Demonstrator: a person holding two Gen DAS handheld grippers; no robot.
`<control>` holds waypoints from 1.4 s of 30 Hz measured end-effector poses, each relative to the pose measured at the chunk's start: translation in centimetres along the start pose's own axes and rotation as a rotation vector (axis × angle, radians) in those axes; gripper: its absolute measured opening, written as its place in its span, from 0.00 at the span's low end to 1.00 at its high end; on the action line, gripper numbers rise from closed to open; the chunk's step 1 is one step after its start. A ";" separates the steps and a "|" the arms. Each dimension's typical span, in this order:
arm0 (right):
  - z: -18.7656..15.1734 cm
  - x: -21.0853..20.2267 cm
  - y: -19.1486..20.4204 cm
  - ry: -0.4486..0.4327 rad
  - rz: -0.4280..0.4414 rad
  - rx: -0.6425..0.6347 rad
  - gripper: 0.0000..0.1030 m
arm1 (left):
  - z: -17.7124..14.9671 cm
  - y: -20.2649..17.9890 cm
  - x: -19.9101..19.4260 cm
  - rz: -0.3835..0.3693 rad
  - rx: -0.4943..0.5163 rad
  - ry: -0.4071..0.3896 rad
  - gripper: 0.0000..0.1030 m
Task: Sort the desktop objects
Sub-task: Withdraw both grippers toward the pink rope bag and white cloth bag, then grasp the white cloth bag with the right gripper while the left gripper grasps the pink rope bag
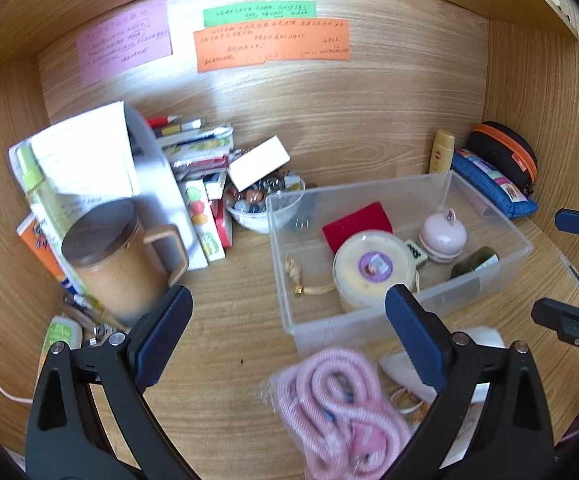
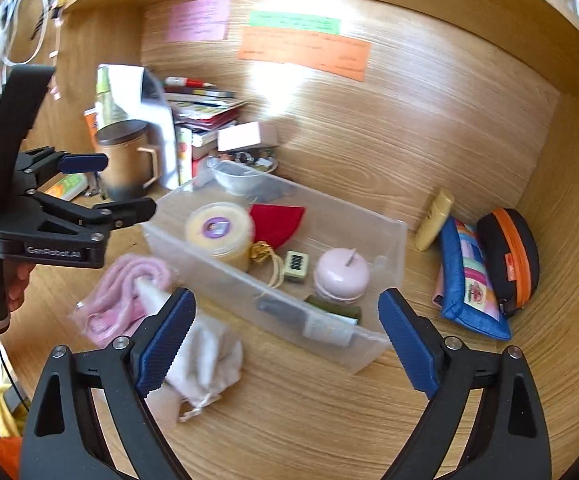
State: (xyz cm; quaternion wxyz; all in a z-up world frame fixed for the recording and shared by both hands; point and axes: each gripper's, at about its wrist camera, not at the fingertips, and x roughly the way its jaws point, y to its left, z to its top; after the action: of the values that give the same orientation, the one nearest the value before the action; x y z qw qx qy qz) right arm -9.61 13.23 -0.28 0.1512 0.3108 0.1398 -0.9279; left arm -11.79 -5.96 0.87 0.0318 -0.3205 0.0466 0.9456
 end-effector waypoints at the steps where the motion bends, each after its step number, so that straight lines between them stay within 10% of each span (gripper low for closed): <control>1: -0.1 0.0 0.5 0.001 0.013 -0.004 0.89 | -0.3 0.1 0.0 0.001 -0.005 0.005 0.95; 35: -3.0 8.2 2.8 0.251 0.294 0.070 0.87 | -6.7 -0.7 0.7 -0.075 -0.034 0.141 0.95; 38: -2.9 8.8 2.5 0.275 0.352 0.088 0.82 | -6.7 -0.8 0.6 -0.081 -0.036 0.143 0.95; 40: -3.0 9.0 2.7 0.288 0.343 0.067 0.53 | -6.6 -0.8 0.6 -0.095 -0.043 0.141 0.95; 42: -3.2 9.0 2.8 0.292 0.325 0.058 0.45 | -6.6 -0.8 0.4 -0.106 -0.048 0.140 0.95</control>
State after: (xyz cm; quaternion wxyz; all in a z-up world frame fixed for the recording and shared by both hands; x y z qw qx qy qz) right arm -13.74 10.02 -8.80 0.2680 0.4645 0.0815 -0.8401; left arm -8.08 -5.84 -4.63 0.0707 -0.3883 0.0087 0.9188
